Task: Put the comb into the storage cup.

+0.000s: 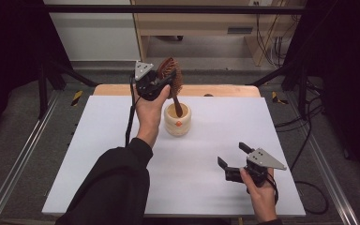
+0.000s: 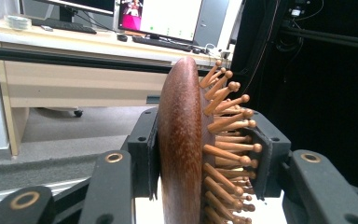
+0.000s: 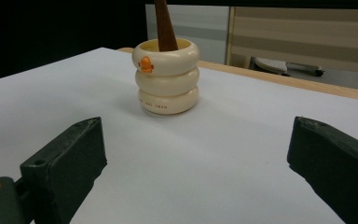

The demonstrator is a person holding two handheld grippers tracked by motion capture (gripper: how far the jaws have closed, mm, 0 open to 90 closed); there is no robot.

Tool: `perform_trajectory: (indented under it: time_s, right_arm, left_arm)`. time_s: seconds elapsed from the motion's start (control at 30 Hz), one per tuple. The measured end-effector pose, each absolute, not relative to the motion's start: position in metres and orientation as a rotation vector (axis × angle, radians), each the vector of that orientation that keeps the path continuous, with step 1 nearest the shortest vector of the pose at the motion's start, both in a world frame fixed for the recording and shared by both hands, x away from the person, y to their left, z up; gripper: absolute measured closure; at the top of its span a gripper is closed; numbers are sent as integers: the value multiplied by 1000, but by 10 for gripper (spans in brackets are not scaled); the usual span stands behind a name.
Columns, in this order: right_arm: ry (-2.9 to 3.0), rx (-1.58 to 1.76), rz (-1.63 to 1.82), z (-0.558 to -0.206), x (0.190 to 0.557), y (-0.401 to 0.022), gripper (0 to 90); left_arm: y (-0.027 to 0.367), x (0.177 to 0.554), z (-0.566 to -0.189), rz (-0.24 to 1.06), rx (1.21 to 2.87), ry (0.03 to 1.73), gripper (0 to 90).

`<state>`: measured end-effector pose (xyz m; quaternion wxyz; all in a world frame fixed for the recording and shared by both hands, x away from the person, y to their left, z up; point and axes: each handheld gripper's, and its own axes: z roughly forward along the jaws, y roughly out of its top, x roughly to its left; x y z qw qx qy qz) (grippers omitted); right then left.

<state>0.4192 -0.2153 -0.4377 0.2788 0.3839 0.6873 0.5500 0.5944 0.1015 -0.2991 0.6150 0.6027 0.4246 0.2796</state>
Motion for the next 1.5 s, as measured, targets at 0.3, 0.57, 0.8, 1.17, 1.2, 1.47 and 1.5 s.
perform_trajectory:
  time_s: [0.3, 0.57, 0.8, 1.17, 1.2, 1.47, 1.5]
  right_arm:
    - [1862, 1034, 1479, -439, 420, -214, 43]
    - [1864, 1035, 1480, -439, 420, -214, 43]
    - [1869, 1036, 1479, -439, 420, -213, 43]
    - [1873, 1036, 1478, -439, 419, -213, 43]
    - [1872, 1036, 1478, -439, 420, -213, 43]
    - [1874, 1033, 1473, -440, 420, -212, 44]
    - [1874, 1032, 1474, -439, 420, -212, 44]
  left_arm:
    - [103, 591, -303, 657, 1387, 969, 522]
    - [102, 592, -308, 650, 1397, 973, 521]
    - [103, 592, -311, 644, 1392, 969, 521]
    - [103, 592, -316, 641, 1395, 973, 521]
    - [103, 592, -317, 641, 1394, 974, 521]
    - [102, 594, -321, 635, 1393, 977, 521]
    - [102, 594, -322, 637, 1397, 977, 521]
